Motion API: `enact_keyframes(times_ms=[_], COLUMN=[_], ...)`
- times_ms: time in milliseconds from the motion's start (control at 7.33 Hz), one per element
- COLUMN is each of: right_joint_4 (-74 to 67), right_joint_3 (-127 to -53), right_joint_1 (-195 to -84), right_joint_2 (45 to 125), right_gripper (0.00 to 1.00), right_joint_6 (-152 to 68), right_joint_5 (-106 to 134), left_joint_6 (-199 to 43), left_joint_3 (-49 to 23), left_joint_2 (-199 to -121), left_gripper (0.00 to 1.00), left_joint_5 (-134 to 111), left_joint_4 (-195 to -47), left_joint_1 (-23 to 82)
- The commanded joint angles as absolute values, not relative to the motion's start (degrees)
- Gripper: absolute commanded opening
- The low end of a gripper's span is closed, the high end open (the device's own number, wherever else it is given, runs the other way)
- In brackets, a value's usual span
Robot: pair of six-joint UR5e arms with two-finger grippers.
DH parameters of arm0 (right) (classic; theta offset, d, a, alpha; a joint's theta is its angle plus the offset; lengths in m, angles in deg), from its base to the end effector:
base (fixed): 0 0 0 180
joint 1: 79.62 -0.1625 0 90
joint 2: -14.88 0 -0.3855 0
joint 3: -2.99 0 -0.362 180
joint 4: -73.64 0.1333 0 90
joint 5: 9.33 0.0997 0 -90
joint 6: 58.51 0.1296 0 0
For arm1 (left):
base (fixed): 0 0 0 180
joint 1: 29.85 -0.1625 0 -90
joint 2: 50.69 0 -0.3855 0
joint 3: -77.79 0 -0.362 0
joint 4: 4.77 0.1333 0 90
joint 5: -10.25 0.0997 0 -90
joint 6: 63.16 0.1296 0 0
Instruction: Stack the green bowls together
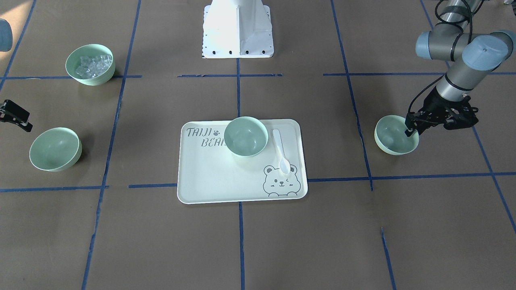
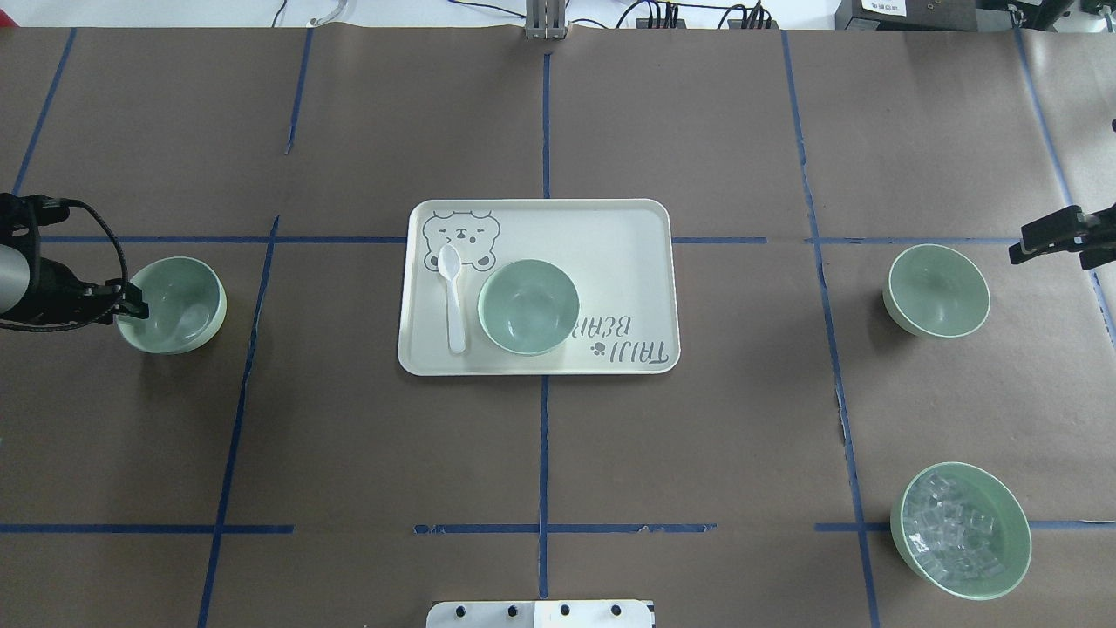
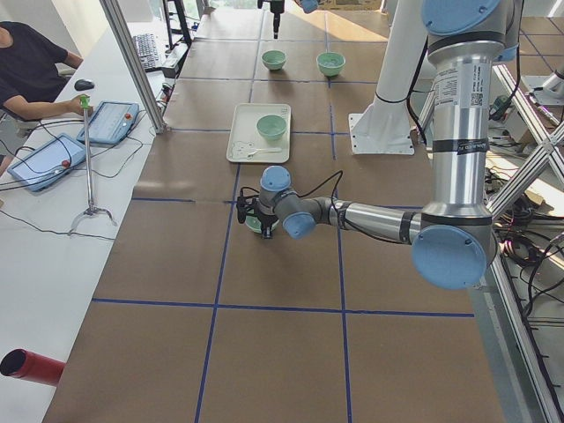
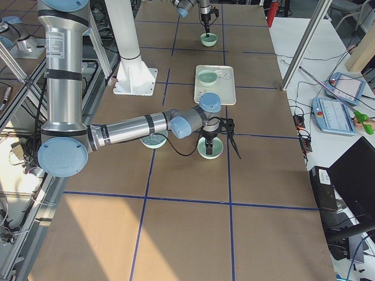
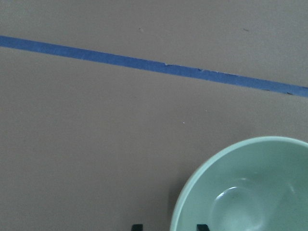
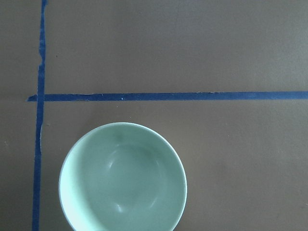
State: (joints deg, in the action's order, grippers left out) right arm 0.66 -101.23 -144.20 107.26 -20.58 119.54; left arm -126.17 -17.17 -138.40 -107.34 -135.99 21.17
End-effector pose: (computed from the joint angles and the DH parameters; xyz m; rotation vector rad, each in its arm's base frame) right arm -0.1567 -0.4507 0.5136 0.0633 -0.8181 0.0351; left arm 0.2561 -0.4330 0.5445 0.1171 0.8719 -0.2077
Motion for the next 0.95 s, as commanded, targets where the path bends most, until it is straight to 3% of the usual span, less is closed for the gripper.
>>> enact_keyframes(times_ms=[0,409,818], right_joint_4=[0.9,16.0,16.7], right_joint_3=[-98.0,-86.2,-85.2], right_joint_1=[-143.1,-143.1,-141.5], right_joint_2=[106.1,105.9,105.9], right_gripper=[1.0,1.0,1.0], right_joint_6=[-21.0,-21.2,-20.6], right_joint_5=[118.8,118.9,118.9], left_joint_6=[-126.2,-126.1,-127.1], left_joint_3=[-18.0,-22.5,-25.1], left_joint_2=[-138.4,-138.3,-143.3], left_gripper=[0.0,0.0,0.0], left_joint_5=[-107.6,-119.4,-121.5], left_joint_4=[-136.0,-135.0,-126.1], left_joint_1=[21.2,23.6,27.1])
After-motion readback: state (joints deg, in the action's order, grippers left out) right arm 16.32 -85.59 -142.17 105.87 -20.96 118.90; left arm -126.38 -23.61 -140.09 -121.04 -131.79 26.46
